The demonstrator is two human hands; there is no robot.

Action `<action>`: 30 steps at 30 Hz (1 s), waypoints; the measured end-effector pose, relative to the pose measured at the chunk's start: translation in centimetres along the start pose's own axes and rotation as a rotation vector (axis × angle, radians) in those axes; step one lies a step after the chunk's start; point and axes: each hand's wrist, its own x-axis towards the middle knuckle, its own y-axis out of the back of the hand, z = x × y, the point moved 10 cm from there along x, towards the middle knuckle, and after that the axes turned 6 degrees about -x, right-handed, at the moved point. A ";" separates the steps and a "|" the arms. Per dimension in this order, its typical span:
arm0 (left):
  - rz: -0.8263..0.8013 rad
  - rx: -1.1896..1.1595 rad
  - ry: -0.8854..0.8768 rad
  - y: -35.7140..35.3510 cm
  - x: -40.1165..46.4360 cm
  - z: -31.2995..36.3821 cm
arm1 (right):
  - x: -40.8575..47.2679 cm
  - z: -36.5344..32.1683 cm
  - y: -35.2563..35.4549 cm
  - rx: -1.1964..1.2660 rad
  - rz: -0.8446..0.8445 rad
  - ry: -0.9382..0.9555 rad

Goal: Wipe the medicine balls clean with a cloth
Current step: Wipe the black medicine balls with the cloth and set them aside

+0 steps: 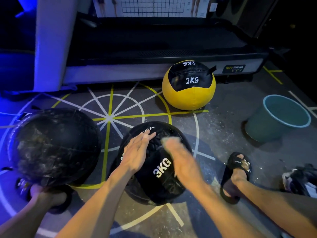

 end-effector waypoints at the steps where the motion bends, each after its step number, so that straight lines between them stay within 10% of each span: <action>1: -0.009 -0.009 0.007 -0.2 -0.1 0.2 | 1.1 1.7 1.6 -0.021 0.083 -0.130; 3: -0.011 -0.004 0.009 -0.6 -0.2 0.6 | 0.9 2.1 1.5 -0.101 0.128 -0.238; 10: -0.037 -0.077 0.045 0.2 -0.2 0.4 | -8.8 -7.8 -5.3 0.024 -0.274 0.343; 16: -0.070 -0.154 0.084 0.3 0.0 -0.2 | -5.0 0.0 0.4 0.296 -0.231 -0.474; 24: 0.026 -0.348 0.032 3.7 -0.3 -0.8 | 0.2 5.1 8.8 0.314 0.236 -0.598; 27: 0.075 0.165 -0.142 4.3 -2.2 -1.8 | -0.1 5.3 5.4 0.226 0.094 -0.591; 30: 0.181 0.190 -0.162 3.7 -4.6 -3.4 | -1.1 4.9 2.2 0.190 0.013 -0.582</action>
